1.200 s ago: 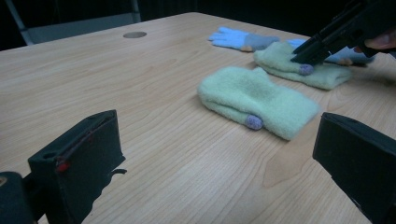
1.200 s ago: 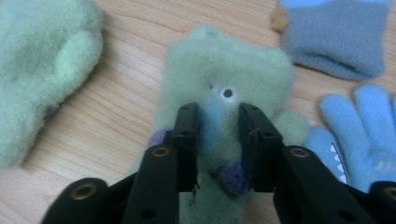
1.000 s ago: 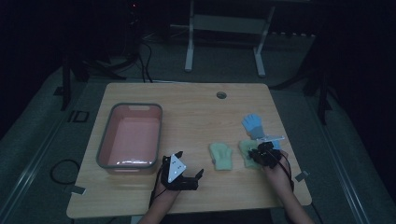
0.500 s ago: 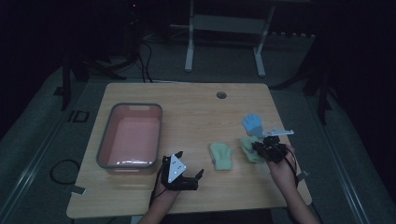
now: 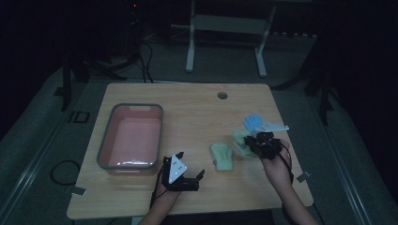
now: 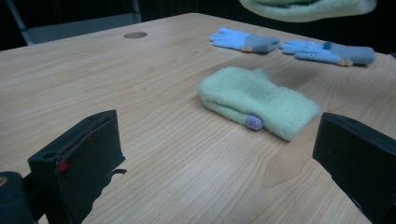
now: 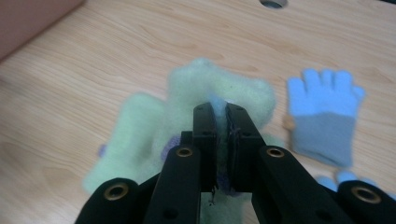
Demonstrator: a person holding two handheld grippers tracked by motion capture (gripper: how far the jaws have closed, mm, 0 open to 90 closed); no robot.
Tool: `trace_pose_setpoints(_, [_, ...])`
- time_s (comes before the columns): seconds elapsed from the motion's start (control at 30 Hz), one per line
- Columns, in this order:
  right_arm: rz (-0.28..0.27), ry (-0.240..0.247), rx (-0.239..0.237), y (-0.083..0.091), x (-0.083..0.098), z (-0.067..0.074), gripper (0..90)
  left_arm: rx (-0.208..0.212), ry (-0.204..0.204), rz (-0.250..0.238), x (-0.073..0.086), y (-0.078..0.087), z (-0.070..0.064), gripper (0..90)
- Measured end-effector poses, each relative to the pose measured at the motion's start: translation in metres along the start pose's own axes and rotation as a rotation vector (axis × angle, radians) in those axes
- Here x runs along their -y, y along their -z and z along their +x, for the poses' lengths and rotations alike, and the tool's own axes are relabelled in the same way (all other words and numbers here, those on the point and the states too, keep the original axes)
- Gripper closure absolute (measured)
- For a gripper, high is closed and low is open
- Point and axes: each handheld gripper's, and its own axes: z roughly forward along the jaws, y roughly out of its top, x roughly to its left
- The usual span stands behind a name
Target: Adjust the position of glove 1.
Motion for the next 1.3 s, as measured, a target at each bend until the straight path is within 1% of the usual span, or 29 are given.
trace_pose_setpoints(0.13, [-0.006,0.018,-0.023,-0.002,-0.007,0.015,83.7,0.000,0.003,0.000,0.000,0.000,0.000,1.6])
trace_pose_setpoints(0.2, [-0.007,0.011,-0.029,-0.004,-0.010,0.021,83.7,0.000,0.003,-0.001,0.000,0.000,0.000,1.6])
trace_pose_setpoints(0.27, [-0.004,0.024,-0.026,-0.007,-0.012,0.030,83.6,0.000,0.005,0.000,0.000,0.000,0.000,1.6])
trace_pose_setpoints(0.37, [-0.001,0.018,-0.035,-0.011,-0.013,0.040,83.6,0.000,0.006,-0.003,0.000,0.000,0.000,1.6])
trace_pose_setpoints(0.53, [0.010,0.035,-0.038,-0.018,-0.012,0.050,83.7,0.002,0.006,-0.004,0.000,0.000,0.000,1.6])
trace_pose_setpoints(0.73, [0.037,0.023,-0.047,-0.029,-0.005,0.055,83.6,0.003,0.000,-0.003,0.000,0.000,0.000,1.6])
trace_pose_setpoints(0.93, [0.063,0.008,-0.043,-0.039,0.003,0.053,83.6,0.000,0.003,-0.004,0.000,0.000,0.000,1.5])
trace_pose_setpoints(1.1, [0.091,0.016,-0.045,-0.050,0.010,0.054,83.5,0.001,0.003,-0.007,0.000,0.001,0.000,1.5])
trace_pose_setpoints(1.3, [0.111,0.009,-0.053,-0.061,0.018,0.055,83.3,0.010,0.005,-0.006,0.000,0.001,0.001,1.5])
